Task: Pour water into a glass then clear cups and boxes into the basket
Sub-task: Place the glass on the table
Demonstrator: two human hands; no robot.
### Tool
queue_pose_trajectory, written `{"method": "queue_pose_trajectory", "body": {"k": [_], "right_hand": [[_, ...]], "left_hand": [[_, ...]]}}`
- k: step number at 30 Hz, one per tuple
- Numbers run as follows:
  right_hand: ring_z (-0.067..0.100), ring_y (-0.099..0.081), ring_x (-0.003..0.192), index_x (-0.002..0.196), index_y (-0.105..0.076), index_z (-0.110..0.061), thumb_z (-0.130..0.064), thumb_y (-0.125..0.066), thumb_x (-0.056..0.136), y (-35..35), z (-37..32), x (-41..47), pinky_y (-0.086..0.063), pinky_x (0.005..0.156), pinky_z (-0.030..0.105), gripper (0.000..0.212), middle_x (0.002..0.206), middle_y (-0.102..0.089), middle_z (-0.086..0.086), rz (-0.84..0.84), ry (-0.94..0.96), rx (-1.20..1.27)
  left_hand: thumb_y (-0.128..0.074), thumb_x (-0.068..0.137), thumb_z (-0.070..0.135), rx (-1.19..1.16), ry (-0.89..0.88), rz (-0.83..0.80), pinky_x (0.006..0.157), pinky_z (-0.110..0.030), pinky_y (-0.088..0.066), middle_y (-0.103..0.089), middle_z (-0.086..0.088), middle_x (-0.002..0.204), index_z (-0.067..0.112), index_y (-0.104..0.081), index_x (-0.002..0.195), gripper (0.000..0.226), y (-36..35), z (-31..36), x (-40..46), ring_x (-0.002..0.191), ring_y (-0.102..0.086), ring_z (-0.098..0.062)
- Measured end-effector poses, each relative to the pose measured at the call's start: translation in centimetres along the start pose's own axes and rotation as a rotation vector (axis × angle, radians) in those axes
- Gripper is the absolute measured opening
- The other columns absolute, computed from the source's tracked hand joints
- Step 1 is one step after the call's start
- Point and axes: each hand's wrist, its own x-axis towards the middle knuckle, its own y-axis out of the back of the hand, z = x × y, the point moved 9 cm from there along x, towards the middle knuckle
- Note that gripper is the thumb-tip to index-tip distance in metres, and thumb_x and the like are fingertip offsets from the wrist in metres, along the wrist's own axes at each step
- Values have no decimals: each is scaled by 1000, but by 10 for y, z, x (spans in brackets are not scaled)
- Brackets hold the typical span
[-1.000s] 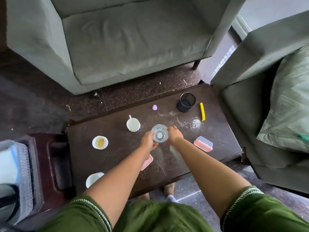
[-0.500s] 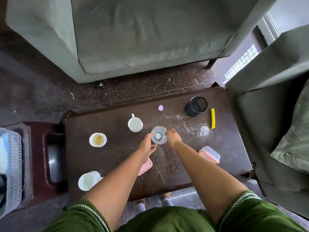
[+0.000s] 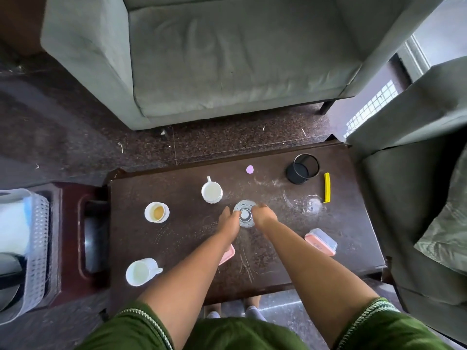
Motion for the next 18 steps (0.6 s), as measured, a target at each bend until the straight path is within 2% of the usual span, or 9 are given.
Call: {"method": "queue_pose_trajectory", "body": {"k": [2,6,8,12,15,18], "right_hand": [[34,-55,125,146,-37,-4,-20,-38,96,5,0,-10,-45,99,34,52,142,-52,18,37,-15,-33],[34,-50,129,150,-30,-6,-17,-38,96,15,-16,-42,-43,100,33,55,150,-41,17,77,61,-77],[34,-47,132,149,-31,-7,-19,-40,98,17,-30,-63,-41,103,35,53,150,-39,17,71,130,-118],[35,-48,131,142,-42,-8,-23,-46,95,16,-62,-110,-41,105,38,50,144,-46,17,60,276,-221],[36,-47,131,137,-47,-10,-21,-48,93,10,-85,-145,-40,105,38,45,142,-47,17,50,390,-277],[36,-47,131,136,-49,-13,-13,-47,90,-3,-106,-172,-41,103,37,46,141,-47,16,33,477,-309]], "left_hand": [[-42,97,27,72,-47,46,116,-34,-21,-25,-7,159,13,-24,153,61,10,8,-8,146,-26,-24],[-45,93,32,143,-132,78,113,-39,-31,-38,-8,153,20,-35,148,57,25,25,-35,138,-39,-28],[-46,94,33,191,-178,107,109,-40,-35,-42,-10,149,18,-37,145,54,35,35,-52,133,-43,-32],[-47,97,30,277,-285,173,106,-37,-34,-41,-14,147,11,-33,147,55,60,60,-95,134,-41,-33],[-48,95,26,324,-367,243,109,-39,-32,-42,-16,145,10,-34,146,56,87,68,-126,136,-38,-36],[-48,97,24,320,-374,345,116,-39,-23,-33,-15,153,7,-26,150,60,123,61,-154,143,-28,-31]]}}
